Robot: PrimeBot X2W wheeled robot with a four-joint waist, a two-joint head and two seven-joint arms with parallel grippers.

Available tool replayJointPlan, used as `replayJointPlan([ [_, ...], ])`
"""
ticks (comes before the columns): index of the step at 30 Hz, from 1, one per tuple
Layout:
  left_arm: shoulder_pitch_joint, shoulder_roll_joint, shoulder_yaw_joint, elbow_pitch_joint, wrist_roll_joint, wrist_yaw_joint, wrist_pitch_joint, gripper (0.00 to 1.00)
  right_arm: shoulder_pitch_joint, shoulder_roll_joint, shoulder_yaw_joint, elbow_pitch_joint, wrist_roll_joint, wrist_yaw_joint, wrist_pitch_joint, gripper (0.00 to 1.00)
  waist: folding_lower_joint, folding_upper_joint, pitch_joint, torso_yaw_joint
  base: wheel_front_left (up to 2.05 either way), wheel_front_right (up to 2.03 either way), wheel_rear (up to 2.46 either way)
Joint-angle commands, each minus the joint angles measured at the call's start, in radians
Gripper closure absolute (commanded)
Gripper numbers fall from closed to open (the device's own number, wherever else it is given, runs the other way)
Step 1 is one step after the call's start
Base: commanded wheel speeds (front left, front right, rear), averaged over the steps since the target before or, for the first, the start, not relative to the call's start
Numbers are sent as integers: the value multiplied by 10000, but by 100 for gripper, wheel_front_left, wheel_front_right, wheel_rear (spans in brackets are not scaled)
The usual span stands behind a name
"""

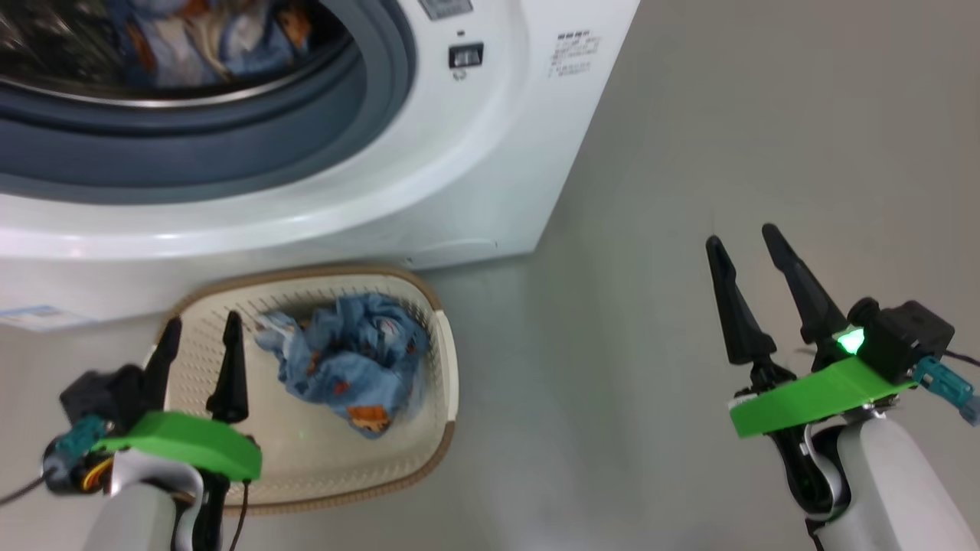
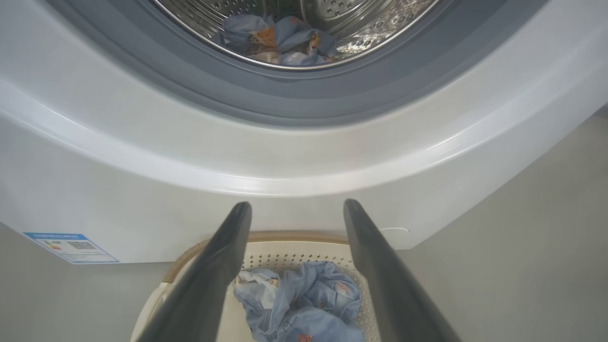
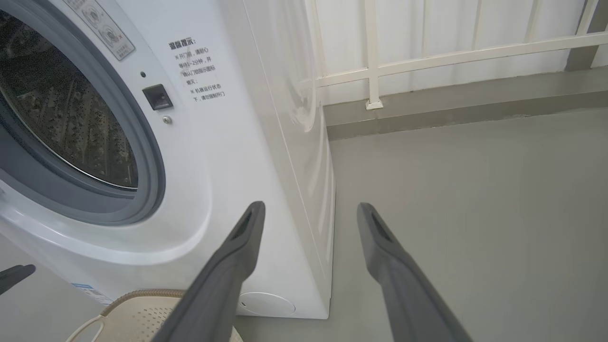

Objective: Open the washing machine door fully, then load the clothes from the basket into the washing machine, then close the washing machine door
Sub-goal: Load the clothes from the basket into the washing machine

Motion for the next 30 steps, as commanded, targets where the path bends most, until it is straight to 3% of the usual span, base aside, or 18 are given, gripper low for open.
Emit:
replayJointPlan([
  [1,-503,304,158,188,-154,-135,-53,0,-228,55,152,-321,-183,16,-48,0,0,0,763,-222,0,0,0],
  [9,-1779,547,-655,1921,-319,-259,-60,0,-682,180,247,-457,-293,16,-48,0,0,0,1763,-362,0,0,0],
  [15,-2868,844,-2255,3422,-1321,-269,71,0,-1062,321,341,-582,-339,16,-48,0,0,0,2559,-697,0,0,0],
  [23,-3934,1307,-3990,4440,-2321,-271,65,0,-1305,516,420,-695,-364,16,-48,0,0,0,3354,-1123,0,0,0],
  [30,-4809,1646,-5043,5288,-3092,-271,186,0,-1502,702,517,-782,-328,16,-48,0,0,0,4007,-1521,0,0,0],
])
